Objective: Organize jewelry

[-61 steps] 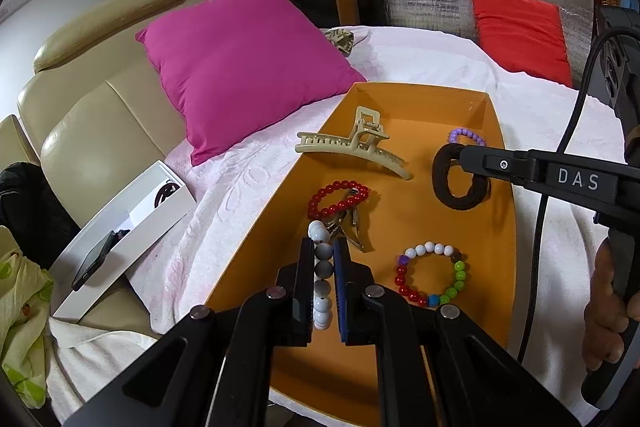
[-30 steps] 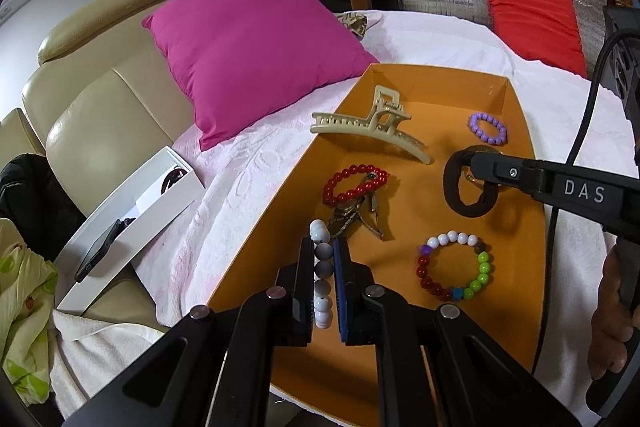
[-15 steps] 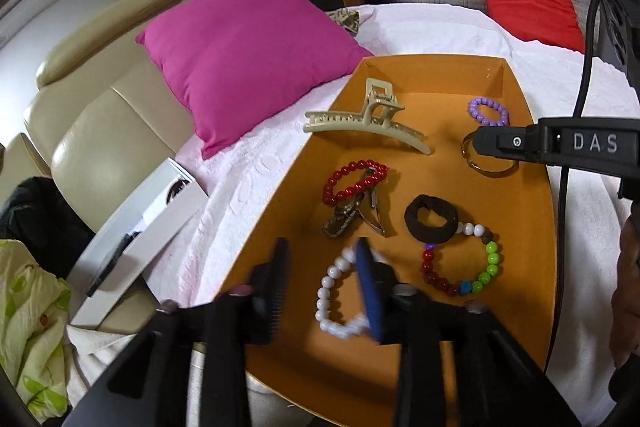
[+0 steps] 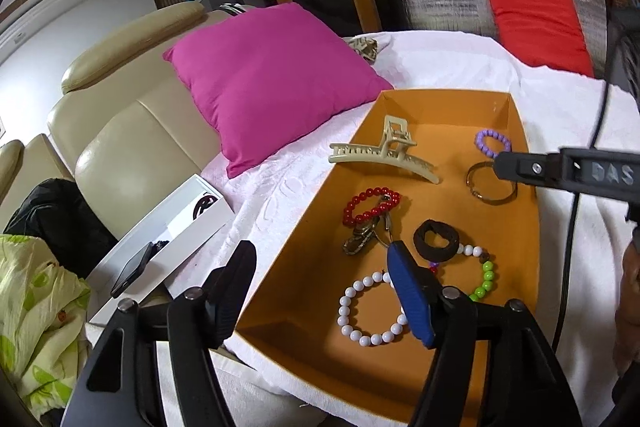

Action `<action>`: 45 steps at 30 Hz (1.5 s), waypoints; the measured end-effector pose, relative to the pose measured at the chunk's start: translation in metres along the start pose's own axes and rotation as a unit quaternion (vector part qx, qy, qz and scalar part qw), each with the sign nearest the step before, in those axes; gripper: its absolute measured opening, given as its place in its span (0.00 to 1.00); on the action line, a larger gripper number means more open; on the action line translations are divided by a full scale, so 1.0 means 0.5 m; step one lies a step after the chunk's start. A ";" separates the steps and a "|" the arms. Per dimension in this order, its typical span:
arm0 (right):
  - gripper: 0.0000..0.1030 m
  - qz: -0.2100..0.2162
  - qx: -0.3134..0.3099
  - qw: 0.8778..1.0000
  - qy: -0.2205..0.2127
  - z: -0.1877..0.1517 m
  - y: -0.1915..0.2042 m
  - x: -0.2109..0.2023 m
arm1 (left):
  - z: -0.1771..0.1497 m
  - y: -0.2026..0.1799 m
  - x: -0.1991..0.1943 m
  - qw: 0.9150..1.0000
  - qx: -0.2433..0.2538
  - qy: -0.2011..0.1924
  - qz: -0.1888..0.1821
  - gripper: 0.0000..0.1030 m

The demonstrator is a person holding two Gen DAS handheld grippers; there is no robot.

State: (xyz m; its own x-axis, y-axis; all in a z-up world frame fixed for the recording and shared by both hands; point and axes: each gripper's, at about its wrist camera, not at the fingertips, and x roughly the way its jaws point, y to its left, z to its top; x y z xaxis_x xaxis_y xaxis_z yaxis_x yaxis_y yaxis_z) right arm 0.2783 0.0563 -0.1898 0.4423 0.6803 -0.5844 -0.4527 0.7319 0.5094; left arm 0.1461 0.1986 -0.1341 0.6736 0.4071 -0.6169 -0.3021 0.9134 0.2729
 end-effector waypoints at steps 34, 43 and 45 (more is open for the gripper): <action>0.70 -0.109 -0.085 0.986 -0.094 -0.226 0.190 -0.443 | -0.008 0.076 -0.389 0.992 -0.052 -0.116 -0.005 0.91; 0.72 -0.113 -0.098 0.982 -0.115 -0.235 0.251 -0.507 | -0.024 0.089 -0.437 0.990 -0.048 -0.134 0.001 0.92; 0.72 -0.113 -0.101 0.981 -0.117 -0.237 0.260 -0.512 | -0.028 0.093 -0.440 0.990 -0.053 -0.134 0.003 0.92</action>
State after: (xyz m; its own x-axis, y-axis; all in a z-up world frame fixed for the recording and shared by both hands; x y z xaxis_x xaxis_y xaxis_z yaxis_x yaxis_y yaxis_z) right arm 0.0146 -0.0274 -0.0488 0.7047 0.5090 -0.4943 -0.4562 0.8586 0.2338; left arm -0.0256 0.1515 0.0042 0.8221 0.4108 -0.3942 -0.3653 0.9117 0.1881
